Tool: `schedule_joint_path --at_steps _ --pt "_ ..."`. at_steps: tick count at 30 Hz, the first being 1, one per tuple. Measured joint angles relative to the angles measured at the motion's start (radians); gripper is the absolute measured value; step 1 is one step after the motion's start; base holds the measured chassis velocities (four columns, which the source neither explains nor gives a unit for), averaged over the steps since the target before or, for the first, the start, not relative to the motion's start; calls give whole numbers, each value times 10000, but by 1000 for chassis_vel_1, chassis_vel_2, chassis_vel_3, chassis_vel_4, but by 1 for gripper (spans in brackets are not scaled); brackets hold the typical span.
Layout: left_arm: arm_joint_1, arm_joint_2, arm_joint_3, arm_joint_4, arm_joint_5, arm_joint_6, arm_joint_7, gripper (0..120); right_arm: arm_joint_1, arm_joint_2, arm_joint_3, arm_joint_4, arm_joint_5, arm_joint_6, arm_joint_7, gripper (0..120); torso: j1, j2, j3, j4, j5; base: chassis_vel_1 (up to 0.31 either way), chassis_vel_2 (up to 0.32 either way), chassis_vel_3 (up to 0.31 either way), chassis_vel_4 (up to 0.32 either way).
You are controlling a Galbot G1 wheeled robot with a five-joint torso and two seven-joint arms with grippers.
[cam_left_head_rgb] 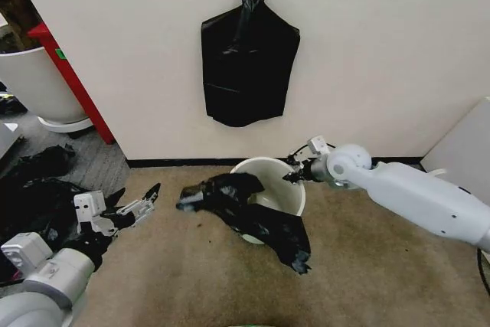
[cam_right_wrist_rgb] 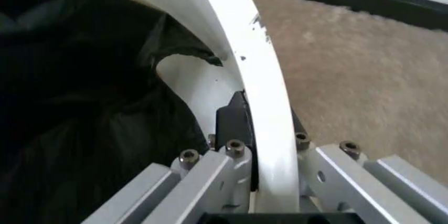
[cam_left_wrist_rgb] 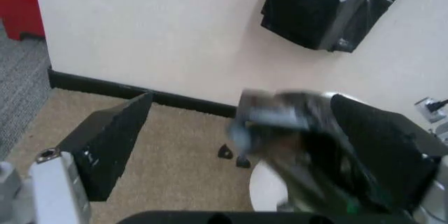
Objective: Place the garbage bag over the trash bin.
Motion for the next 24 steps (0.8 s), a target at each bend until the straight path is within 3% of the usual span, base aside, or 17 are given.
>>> schedule_joint_path --at_steps 5,11,14,24 --pt "-32 -118 215 0 79 -20 -35 100 -681 532 1785 552 2497 38 3378 0 0 0 -1 6 0 0 0 0 0" --pt "-209 -125 469 1 163 -27 -207 100 -1768 688 3234 1466 3520 101 5138 0 0 0 -1 2 0 0 0 0 0" --pt "-453 -92 961 0 407 -47 -403 100 -2976 956 4061 2102 3727 885 6354 0 0 0 -1 -2 1 0 0 0 0" --pt "-886 229 1582 0 543 -226 -861 100 -3979 1929 4760 2594 3517 2907 8517 0 0 0 0 3 0 0 0 0 0"
